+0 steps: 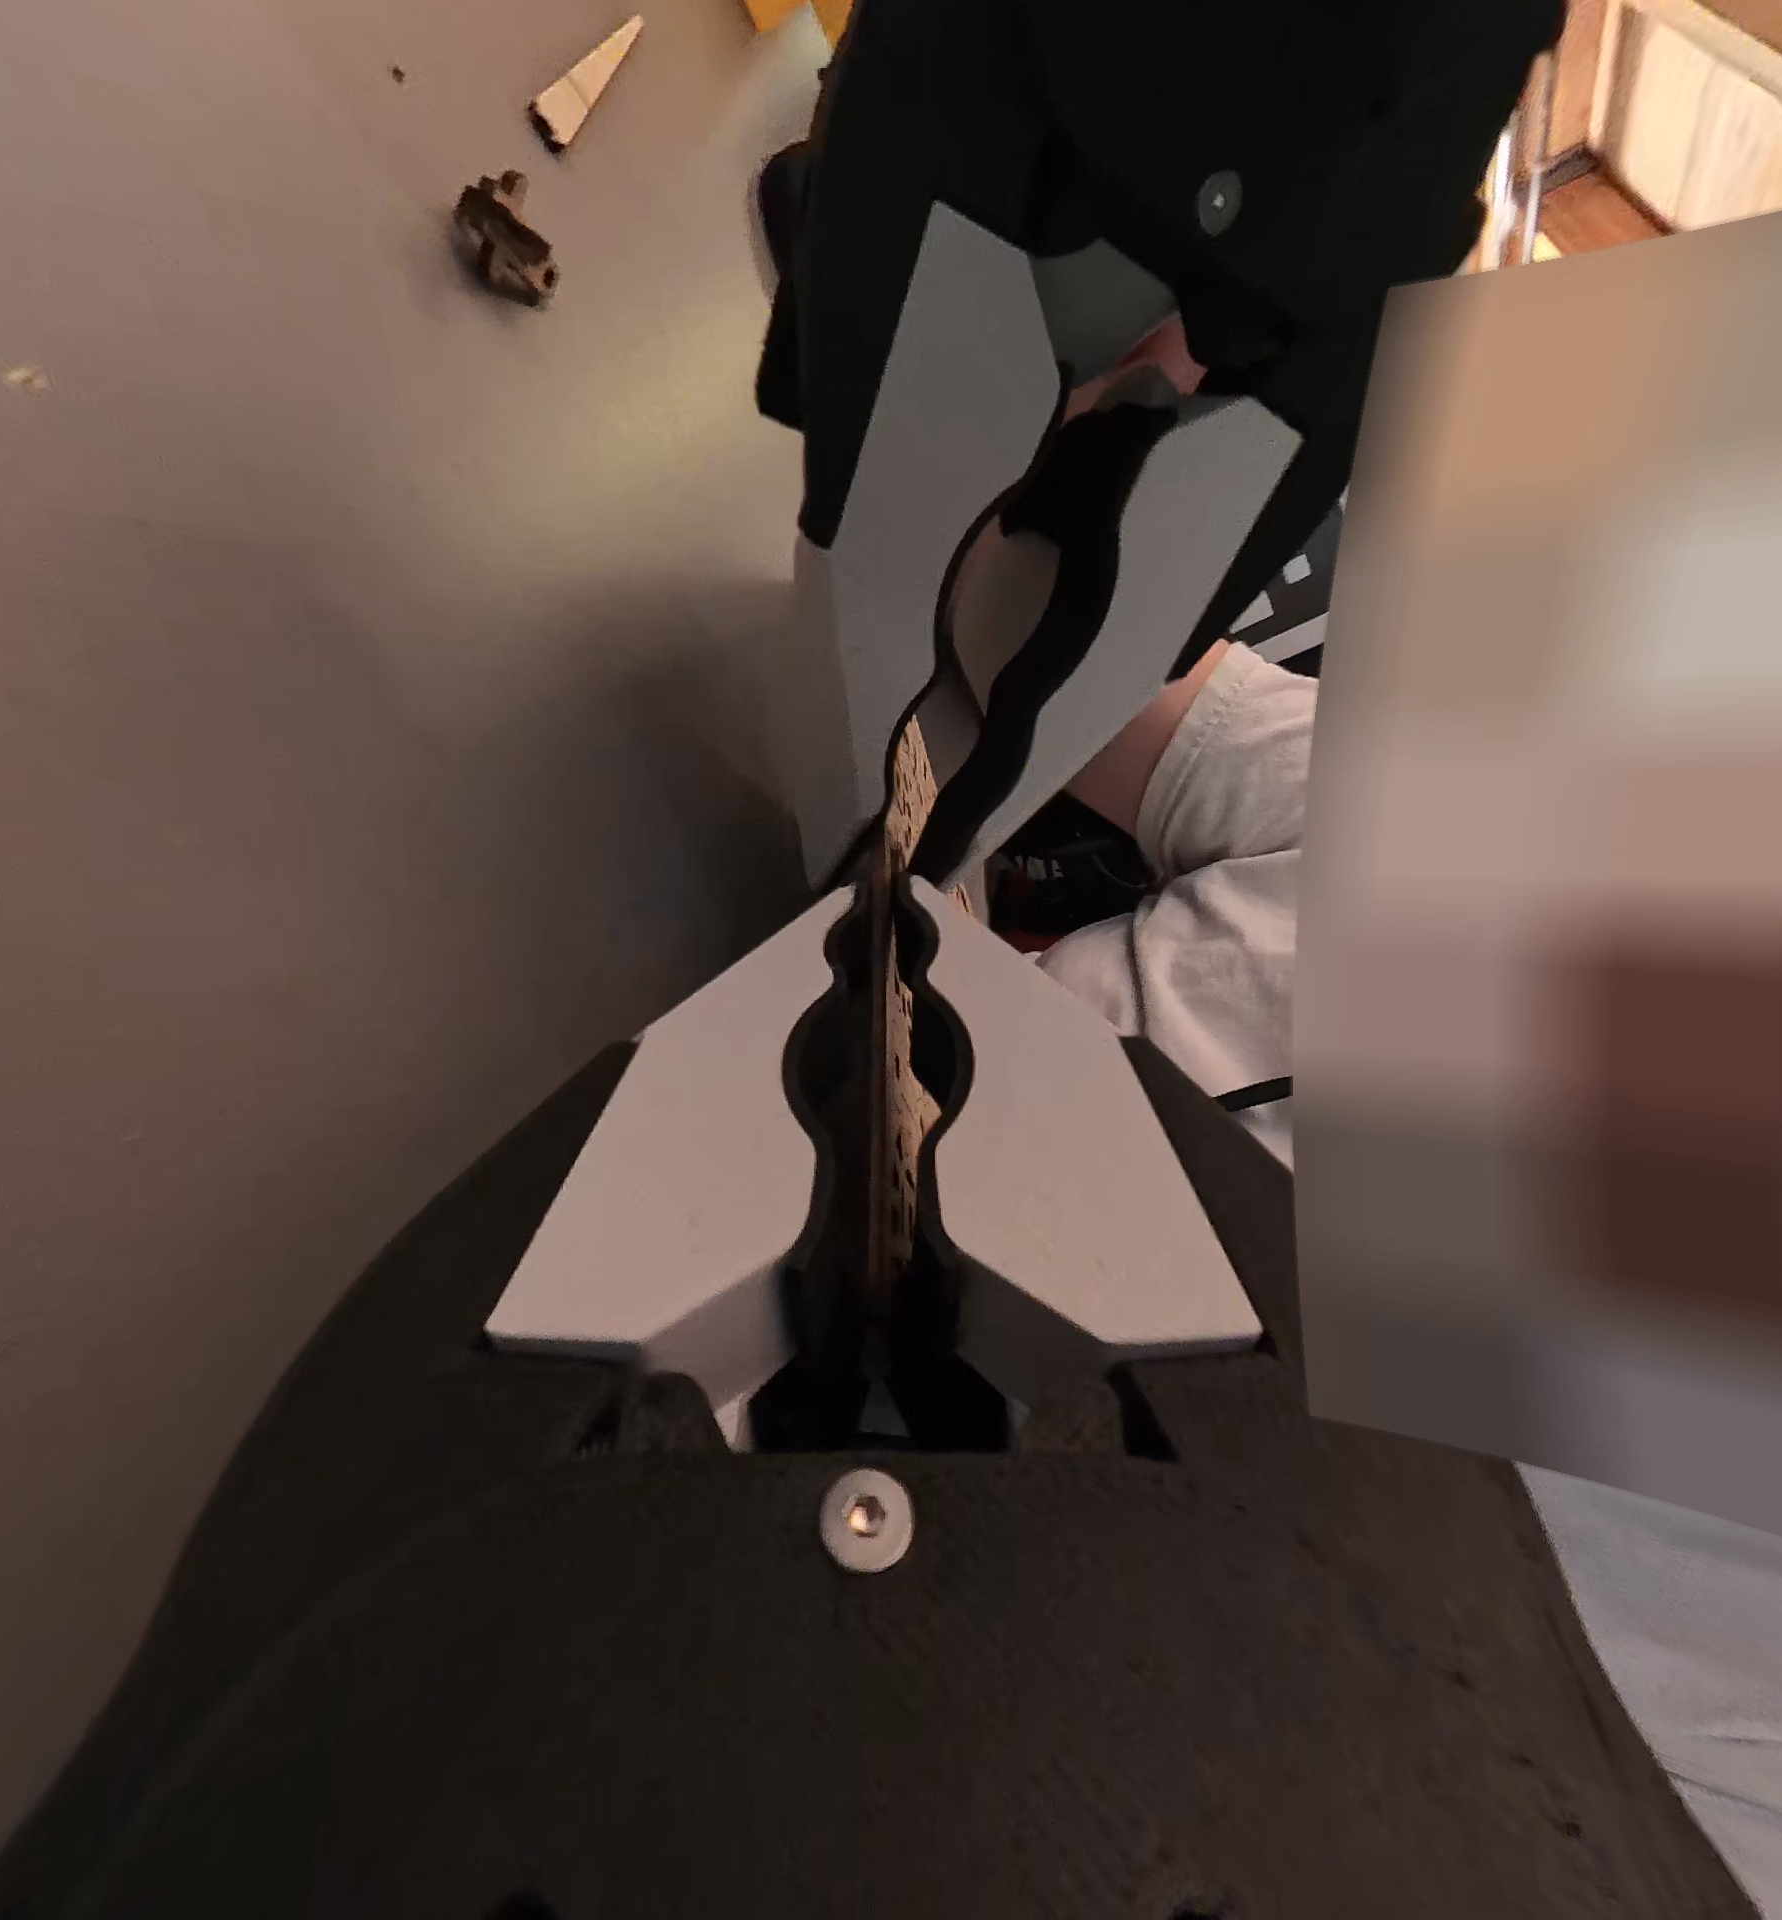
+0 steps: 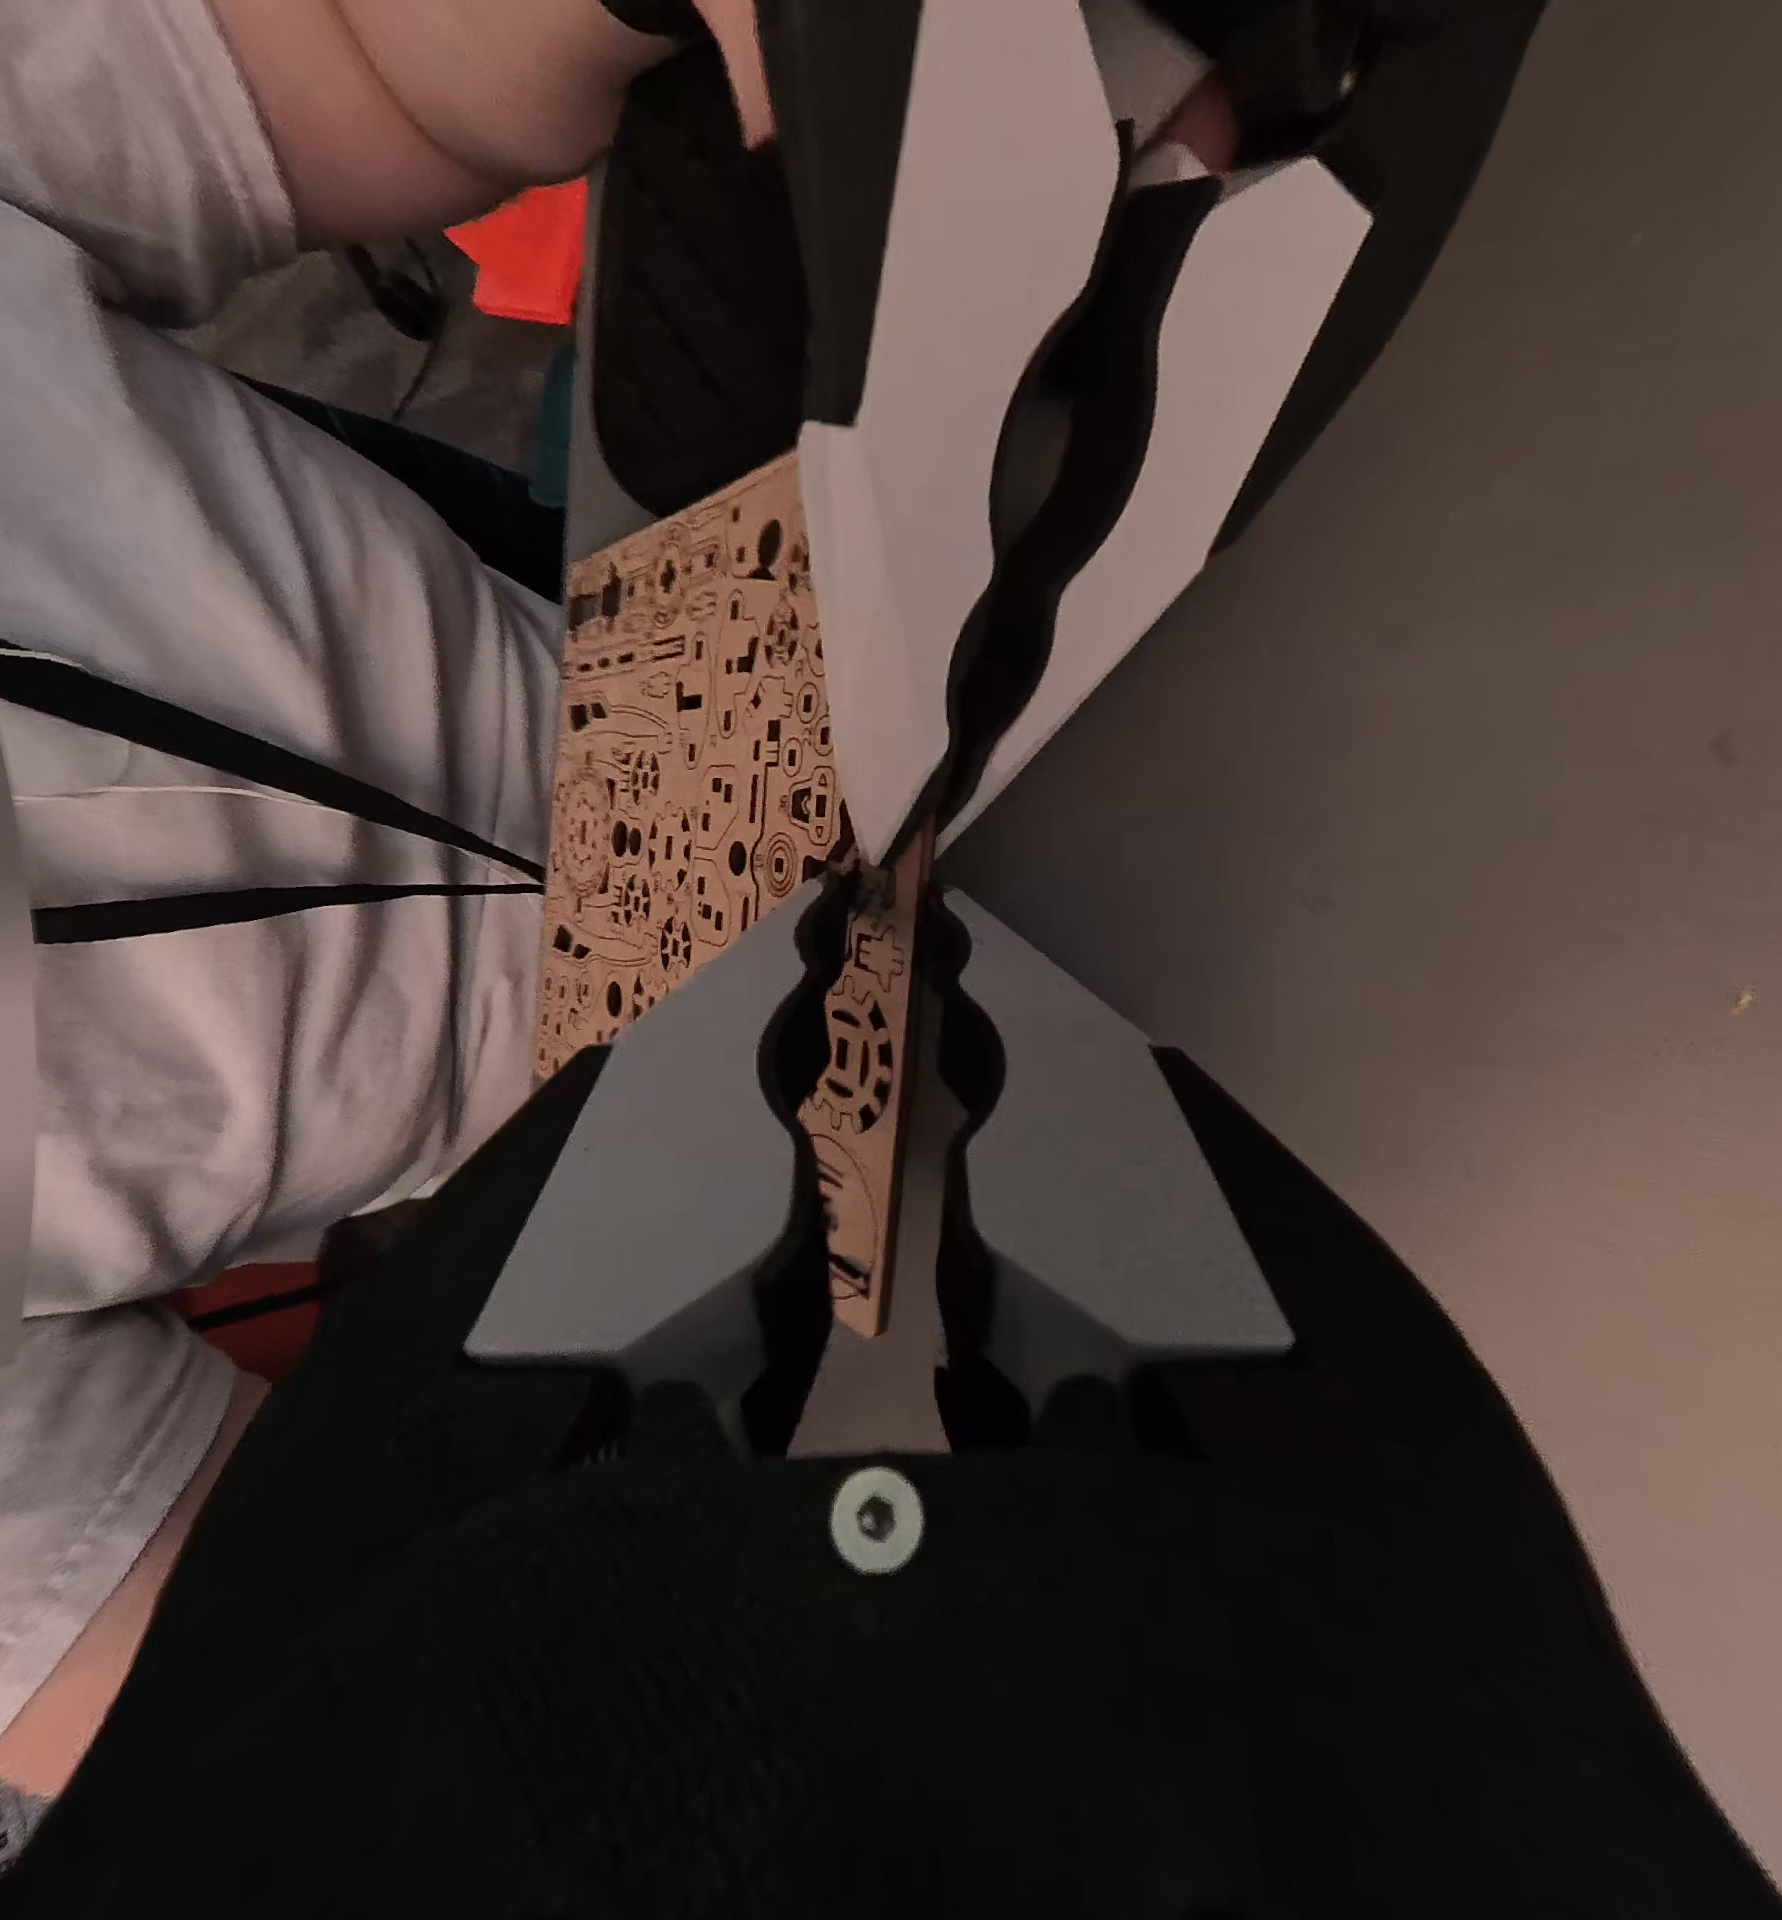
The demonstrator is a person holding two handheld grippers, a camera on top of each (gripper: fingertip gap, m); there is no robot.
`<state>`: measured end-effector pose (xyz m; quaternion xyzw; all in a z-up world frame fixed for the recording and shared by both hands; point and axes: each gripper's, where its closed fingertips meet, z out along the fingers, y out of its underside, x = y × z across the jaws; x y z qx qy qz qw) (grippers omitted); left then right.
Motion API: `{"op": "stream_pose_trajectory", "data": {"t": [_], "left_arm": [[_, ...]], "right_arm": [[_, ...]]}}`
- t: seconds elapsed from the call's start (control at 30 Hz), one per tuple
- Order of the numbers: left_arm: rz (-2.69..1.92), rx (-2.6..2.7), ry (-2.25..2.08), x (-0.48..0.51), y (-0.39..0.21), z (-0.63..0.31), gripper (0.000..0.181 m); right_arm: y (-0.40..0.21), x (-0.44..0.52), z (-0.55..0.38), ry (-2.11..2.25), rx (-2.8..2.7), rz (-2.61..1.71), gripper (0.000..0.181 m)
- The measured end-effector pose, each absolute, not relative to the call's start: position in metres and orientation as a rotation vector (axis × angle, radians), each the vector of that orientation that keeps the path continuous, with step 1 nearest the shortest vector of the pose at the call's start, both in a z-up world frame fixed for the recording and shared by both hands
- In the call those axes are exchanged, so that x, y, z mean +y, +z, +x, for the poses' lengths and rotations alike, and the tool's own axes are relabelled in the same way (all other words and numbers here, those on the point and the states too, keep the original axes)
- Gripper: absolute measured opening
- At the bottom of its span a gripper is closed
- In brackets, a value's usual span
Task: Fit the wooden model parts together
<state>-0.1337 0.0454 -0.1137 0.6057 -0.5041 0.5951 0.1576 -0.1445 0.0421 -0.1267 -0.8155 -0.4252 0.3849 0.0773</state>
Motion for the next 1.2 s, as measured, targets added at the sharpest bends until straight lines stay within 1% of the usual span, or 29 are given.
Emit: {"op": "stream_pose_trajectory", "data": {"t": [0.13,0.27,0.57,1.2], "left_arm": [[1.729,-1.465,1.725,0.046,-0.111,-0.132,0.002],[1.747,-1.477,1.688,0.045,-0.116,-0.132,0.002],[1.792,-1.486,1.616,0.045,-0.126,-0.134,0.002],[1.828,-1.482,1.561,0.047,-0.134,-0.135,0.001]], "right_arm": [[-0.12,0.043,-0.137,1.124,-1.323,-2.372,0.016],[-0.126,0.043,-0.137,1.073,-1.367,-2.371,0.016],[-0.138,0.045,-0.137,0.817,-1.471,-2.343,0.018],[-0.145,0.047,-0.138,0.729,-1.504,-2.219,0.018]]}}
